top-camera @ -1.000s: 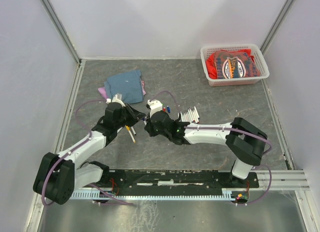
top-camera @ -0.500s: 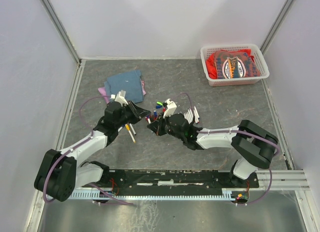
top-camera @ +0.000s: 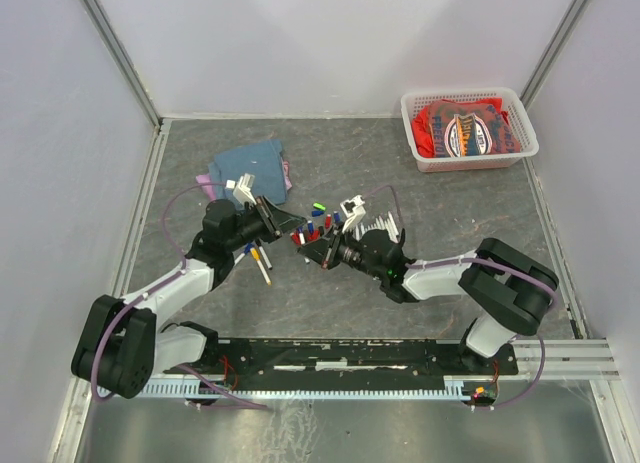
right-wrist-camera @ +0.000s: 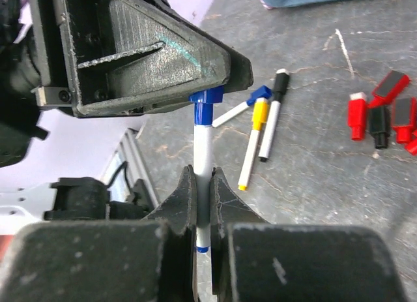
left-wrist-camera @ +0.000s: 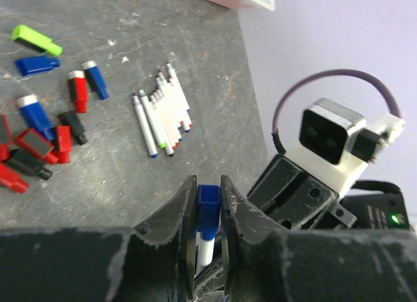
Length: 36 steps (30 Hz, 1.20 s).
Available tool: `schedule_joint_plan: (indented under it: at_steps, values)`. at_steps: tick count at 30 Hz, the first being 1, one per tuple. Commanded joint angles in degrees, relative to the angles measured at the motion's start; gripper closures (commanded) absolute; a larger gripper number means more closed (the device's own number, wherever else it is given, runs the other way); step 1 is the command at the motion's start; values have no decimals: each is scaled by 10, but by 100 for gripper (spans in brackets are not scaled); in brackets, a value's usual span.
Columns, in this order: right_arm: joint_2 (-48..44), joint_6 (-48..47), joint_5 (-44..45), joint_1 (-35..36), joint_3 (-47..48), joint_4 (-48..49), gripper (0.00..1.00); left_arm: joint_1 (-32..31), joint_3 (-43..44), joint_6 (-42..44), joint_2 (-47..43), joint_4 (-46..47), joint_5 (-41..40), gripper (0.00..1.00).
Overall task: Open the pen caps
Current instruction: Open the pen cap from the pen.
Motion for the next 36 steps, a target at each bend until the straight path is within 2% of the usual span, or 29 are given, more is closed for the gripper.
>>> schedule_joint_plan:
  at_steps: [1, 10, 14, 19, 21, 24, 30, 36]
  values:
    - [0, 44, -122, -5, -19, 109, 99, 14, 17, 14, -8, 123, 61, 97]
    - [-39, 84, -171, -22, -43, 123, 99, 14, 62, 77, -5, 79, 83, 97]
    - [-74, 60, -164, -26, -49, 62, 99, 14, 81, 85, 6, 63, 66, 97]
    - [-122, -17, -116, -26, -28, -110, 99, 14, 91, 91, 4, -10, -31, 97]
    - [-135, -51, -82, -25, -13, -197, 99, 14, 90, 81, 5, -26, -67, 97]
    - [-138, -83, -41, -24, 9, -277, 99, 8, 86, 57, 1, -42, -127, 97]
    - [-135, -141, 74, 10, 52, -404, 99, -49, 123, 63, -8, -139, -274, 97]
    - [-144, -147, 163, 23, 63, -467, 99, -78, 166, 76, 20, -212, -341, 97]
